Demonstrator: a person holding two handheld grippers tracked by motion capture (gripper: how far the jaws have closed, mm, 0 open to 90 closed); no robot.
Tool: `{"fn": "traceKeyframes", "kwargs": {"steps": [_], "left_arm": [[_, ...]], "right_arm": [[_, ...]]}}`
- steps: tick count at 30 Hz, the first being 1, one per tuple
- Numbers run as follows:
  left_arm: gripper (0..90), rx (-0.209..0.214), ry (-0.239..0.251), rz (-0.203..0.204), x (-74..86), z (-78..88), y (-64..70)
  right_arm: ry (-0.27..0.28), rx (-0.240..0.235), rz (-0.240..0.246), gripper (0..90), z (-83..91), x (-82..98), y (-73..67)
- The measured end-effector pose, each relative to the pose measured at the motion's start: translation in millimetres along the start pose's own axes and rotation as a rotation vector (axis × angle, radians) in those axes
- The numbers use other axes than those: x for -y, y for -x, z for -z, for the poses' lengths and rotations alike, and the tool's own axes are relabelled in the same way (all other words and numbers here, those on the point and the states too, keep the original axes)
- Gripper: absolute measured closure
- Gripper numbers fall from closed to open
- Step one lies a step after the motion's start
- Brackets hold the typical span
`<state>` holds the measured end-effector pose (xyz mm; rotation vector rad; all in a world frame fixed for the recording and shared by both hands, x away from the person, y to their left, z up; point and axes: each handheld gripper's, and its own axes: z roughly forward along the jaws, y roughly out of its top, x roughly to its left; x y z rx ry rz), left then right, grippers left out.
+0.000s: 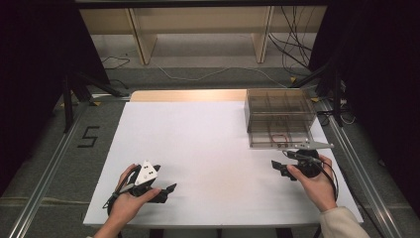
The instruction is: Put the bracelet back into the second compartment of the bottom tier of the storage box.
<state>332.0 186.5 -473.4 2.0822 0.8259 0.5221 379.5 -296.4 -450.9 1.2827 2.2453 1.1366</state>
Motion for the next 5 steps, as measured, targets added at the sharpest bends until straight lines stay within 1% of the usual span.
{"fn": "traceKeyframes", "kwargs": {"steps": [3,5], "left_arm": [[15.8,0.018,0.000,0.008,-1.2,-1.0,2.3],[15.8,0.041,0.008,0.035,-3.6,-3.3,7.6]], "right_arm": [[0.002,-0.023,0.013,22.2,4.3,12.2,-6.9],[0.007,-0.035,0.012,21.2,6.6,17.9,-9.6]]}}
